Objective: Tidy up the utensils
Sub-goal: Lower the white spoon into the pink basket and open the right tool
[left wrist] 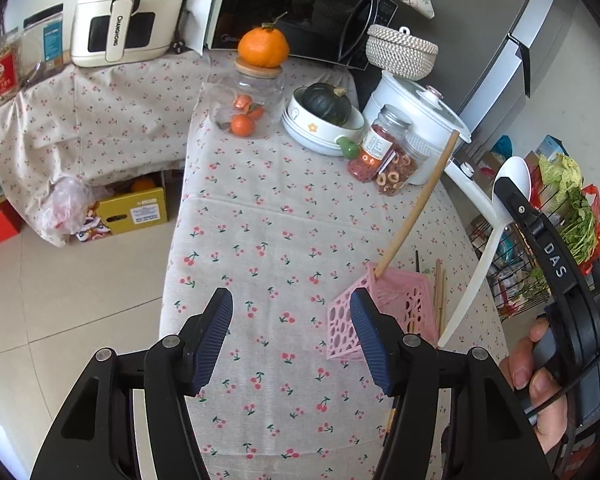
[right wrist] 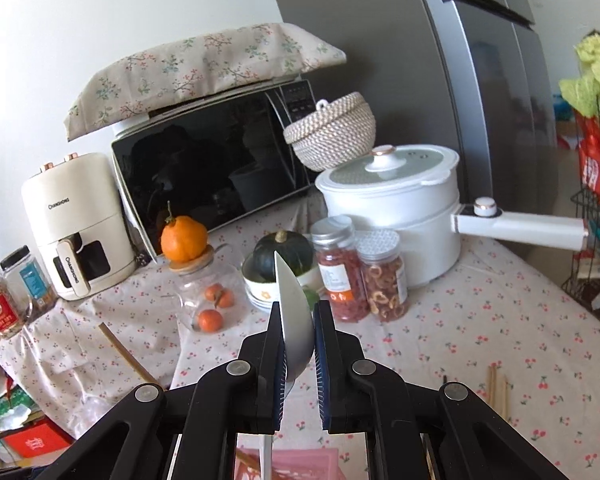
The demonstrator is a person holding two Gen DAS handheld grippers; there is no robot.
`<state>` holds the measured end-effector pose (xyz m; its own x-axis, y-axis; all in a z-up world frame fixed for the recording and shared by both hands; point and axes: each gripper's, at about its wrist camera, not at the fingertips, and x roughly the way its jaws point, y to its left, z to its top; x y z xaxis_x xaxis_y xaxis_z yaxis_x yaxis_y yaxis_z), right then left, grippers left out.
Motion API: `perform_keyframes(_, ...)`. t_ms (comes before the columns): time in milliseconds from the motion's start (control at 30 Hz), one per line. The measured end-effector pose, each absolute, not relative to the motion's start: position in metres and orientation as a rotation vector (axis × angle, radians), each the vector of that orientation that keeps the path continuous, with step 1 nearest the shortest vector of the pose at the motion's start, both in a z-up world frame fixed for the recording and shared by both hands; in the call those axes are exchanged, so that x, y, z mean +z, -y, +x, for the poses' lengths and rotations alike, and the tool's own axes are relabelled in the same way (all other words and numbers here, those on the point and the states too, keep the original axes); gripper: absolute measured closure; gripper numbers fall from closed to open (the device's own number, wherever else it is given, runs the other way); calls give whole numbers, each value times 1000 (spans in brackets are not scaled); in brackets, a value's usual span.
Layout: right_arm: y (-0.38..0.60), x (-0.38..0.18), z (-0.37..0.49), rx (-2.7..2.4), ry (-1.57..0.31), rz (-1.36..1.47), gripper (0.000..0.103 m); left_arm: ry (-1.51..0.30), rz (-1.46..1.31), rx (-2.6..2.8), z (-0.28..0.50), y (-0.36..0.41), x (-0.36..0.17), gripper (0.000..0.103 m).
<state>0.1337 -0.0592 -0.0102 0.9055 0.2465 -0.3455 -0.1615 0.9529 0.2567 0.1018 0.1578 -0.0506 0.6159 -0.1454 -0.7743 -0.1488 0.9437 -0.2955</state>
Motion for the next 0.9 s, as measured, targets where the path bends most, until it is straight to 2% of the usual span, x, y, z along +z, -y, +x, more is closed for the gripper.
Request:
perform_keyframes(200,31,-32,149,105,-369,109,91,-936,-333,11,98,-174,-60,39)
perform_keyframes(367,34,-48,152,138,-462,136,89,-954,-332,3,97,-176,-65,39)
perform_keyframes(433,38,-47,151,152,-486,141,83,-965,-343,-12,97,-173,-65,39)
perform_keyframes(500,44,-43,147,164,-498,140,67,-977,-353,-29,96,-168,-66,36)
perform_keyframes(600,59,-36,140,194,-520,160,50,-998,-364,-49,94,-159,-69,29)
perform_keyframes(733,88,-26,137,205,-579,188,39,-1031,-375,-62,90,-145,-76,25)
perform_keyframes(800,105,-23,135,196,-605,199,30,-1043,-358,-54,88,-138,-78,23)
perform_keyframes(900,131,-23,133,176,-648,213,24,-1055,-320,-44,86,-128,-80,16)
